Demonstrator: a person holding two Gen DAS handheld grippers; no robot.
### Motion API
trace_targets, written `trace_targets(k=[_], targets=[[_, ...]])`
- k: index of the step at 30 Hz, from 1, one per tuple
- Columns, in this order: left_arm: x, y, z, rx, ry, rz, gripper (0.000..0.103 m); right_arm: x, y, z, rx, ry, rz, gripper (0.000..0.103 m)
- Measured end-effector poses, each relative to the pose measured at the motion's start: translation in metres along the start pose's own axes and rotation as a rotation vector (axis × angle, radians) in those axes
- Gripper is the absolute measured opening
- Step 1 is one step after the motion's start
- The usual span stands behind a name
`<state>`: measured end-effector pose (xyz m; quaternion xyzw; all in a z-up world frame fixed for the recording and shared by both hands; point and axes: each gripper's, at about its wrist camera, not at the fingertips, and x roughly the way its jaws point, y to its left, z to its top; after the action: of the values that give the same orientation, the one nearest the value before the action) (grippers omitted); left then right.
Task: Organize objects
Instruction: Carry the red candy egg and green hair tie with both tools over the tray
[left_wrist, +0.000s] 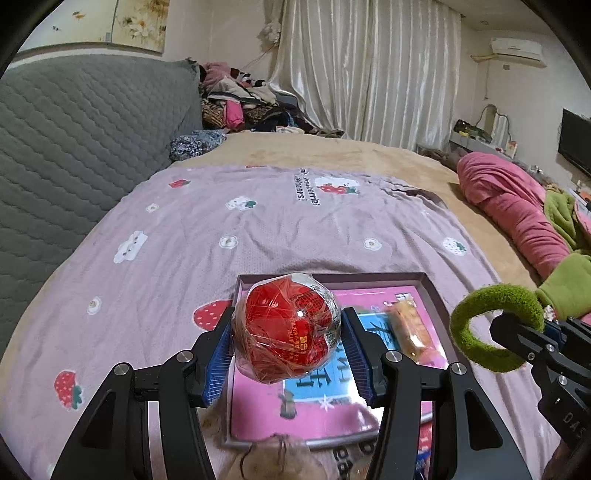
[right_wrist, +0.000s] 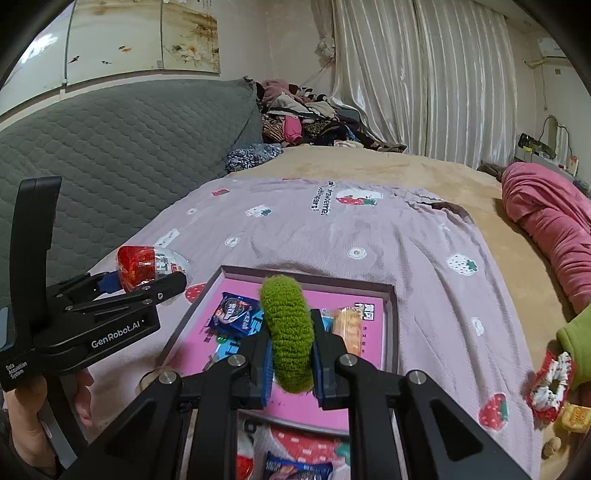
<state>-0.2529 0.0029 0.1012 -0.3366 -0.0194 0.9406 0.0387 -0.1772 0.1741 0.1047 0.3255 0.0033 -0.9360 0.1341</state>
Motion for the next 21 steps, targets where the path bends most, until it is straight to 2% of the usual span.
trace_targets(k=[11, 21], targets=[[0.056, 0.005, -0.012, -0.043, 0.038, -0.008, 0.057, 0.057, -0.008, -0.009, 0.023, 0.036, 0.022, 0.017], [0.085, -0.005, -0.032, 0.015, 0.060, 0.016, 0.057, 0.106, -0.007, -0.028, 0.010, 0.104, 0.024, 0.017]])
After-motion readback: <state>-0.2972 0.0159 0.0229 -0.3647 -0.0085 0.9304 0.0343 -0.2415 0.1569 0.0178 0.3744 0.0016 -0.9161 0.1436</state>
